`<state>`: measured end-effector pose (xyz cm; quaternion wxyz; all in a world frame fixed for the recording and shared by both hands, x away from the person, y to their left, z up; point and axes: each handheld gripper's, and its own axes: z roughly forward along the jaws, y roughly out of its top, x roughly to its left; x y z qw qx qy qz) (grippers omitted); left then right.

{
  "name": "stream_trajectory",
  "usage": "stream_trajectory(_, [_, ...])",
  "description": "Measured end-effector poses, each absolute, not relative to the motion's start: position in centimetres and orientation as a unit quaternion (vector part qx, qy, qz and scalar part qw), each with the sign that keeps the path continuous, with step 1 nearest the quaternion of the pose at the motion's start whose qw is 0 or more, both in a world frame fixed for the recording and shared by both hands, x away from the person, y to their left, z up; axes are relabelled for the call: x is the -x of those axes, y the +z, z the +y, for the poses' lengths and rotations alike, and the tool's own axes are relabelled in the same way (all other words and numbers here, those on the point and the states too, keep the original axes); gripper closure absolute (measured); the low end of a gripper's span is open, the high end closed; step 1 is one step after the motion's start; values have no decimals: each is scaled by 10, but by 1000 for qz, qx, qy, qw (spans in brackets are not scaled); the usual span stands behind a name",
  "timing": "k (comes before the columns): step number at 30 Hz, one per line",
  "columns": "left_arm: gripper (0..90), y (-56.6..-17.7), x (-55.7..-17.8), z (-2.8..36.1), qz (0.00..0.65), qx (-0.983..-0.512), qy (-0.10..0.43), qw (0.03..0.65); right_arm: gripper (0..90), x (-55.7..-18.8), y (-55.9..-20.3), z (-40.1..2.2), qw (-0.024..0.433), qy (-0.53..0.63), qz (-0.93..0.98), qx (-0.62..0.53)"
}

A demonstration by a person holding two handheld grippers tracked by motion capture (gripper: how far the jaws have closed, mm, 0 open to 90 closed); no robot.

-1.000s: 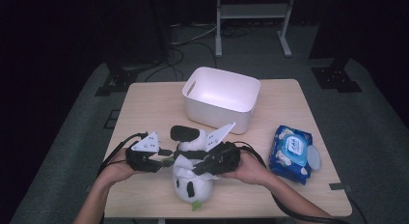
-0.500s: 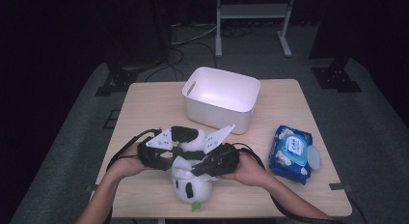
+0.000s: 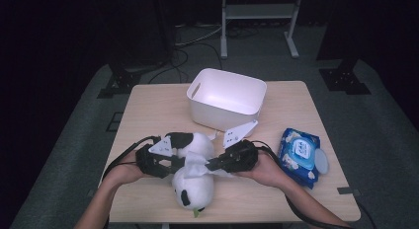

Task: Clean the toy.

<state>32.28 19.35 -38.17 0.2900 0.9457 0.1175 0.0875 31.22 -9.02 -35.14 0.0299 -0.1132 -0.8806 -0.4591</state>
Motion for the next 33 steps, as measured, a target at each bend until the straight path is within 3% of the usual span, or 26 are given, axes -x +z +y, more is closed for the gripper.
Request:
stream_trajectory(20, [651, -406, -331, 169, 122, -924, 77, 355, 862, -311, -381, -88, 52, -425, -895, 129])
stream_trajectory(33, [657, -414, -337, 131, 103, -916, 55, 383, 862, -311, -378, -114, 34, -429, -889, 156])
